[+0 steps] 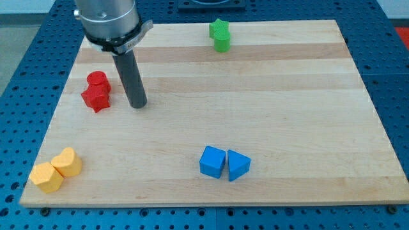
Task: Place your arm parallel to the green circle
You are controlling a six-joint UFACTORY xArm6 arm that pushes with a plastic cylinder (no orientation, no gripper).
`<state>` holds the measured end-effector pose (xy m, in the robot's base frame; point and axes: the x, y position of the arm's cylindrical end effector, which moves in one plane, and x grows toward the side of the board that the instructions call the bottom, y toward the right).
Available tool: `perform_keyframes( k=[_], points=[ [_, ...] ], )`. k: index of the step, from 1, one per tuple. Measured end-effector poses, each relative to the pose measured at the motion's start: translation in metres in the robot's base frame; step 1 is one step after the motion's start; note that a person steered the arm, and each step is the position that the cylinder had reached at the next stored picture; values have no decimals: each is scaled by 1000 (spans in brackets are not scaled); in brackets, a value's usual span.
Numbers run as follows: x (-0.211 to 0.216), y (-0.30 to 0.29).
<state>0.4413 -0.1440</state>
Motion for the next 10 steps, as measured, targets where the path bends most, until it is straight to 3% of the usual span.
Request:
perform_keyframes(
  k=[2,7,9,10],
  points=[
    [3,-42],
    [3,-73],
    [-1,69],
    [-34,160]
  ],
)
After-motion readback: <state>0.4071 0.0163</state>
